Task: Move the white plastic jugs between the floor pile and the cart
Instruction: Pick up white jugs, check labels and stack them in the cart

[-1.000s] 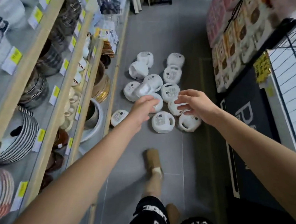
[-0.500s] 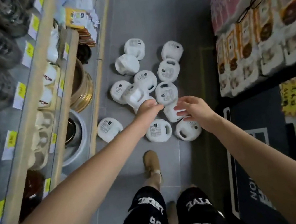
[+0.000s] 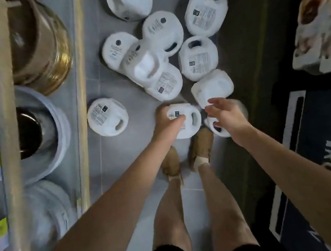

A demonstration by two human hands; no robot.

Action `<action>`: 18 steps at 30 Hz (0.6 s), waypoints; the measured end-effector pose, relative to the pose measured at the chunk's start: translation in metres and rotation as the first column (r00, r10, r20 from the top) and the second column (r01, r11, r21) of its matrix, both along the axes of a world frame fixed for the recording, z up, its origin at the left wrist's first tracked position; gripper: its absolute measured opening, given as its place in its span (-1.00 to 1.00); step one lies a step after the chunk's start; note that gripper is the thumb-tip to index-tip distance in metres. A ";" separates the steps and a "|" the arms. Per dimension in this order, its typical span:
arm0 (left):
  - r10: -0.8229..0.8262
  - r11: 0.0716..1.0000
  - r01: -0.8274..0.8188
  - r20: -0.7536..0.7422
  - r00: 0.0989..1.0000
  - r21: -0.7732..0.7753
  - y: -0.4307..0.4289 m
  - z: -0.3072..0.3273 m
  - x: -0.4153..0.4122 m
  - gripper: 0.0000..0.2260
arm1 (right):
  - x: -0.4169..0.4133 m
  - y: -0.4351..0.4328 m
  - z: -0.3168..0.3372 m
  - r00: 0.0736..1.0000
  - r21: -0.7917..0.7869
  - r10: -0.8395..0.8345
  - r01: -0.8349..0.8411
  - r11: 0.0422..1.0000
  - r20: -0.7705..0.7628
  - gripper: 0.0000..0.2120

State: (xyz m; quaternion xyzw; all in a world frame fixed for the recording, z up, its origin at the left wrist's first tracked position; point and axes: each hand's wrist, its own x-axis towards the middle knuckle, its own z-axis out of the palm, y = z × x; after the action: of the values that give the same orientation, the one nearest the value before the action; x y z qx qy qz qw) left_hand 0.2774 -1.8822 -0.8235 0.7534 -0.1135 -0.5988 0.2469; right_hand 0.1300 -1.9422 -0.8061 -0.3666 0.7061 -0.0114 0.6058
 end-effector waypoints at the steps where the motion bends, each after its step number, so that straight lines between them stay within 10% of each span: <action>1: 0.008 1.000 -0.008 -0.008 1.000 0.026 -0.002 -0.028 -0.001 -0.68 | -0.001 -0.003 -0.025 1.000 0.009 0.005 -0.005 1.000 -0.005 -0.65; 18: 0.063 0.993 -0.067 0.041 0.997 0.100 0.056 -0.355 -0.022 -0.30 | -0.032 0.043 -0.371 0.876 -0.117 0.452 -0.473 0.873 -0.169 -0.05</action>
State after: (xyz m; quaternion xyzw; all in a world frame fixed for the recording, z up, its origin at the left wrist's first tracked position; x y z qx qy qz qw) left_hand 0.2558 -1.8258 -1.1782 0.7796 -0.0630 -0.5809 0.2253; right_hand 0.0979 -1.8990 -1.1769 -0.5706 0.6344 0.1044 0.5109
